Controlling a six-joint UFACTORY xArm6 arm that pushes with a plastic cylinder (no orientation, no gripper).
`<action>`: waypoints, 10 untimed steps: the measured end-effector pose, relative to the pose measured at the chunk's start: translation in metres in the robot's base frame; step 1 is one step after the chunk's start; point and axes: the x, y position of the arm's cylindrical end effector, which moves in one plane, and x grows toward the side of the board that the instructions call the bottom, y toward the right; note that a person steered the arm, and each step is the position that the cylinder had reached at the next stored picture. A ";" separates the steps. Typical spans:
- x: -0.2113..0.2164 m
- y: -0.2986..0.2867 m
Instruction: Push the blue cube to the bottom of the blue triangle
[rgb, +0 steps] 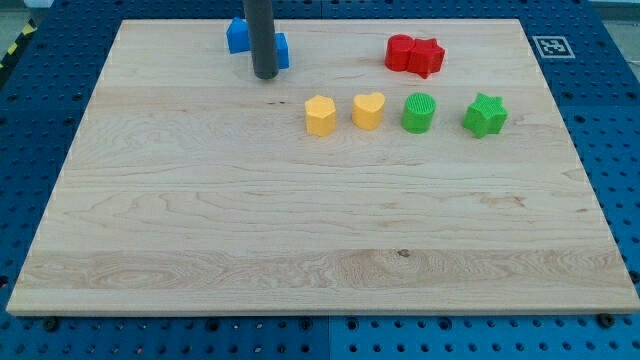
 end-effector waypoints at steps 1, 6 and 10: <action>0.000 0.001; -0.019 0.052; -0.024 0.006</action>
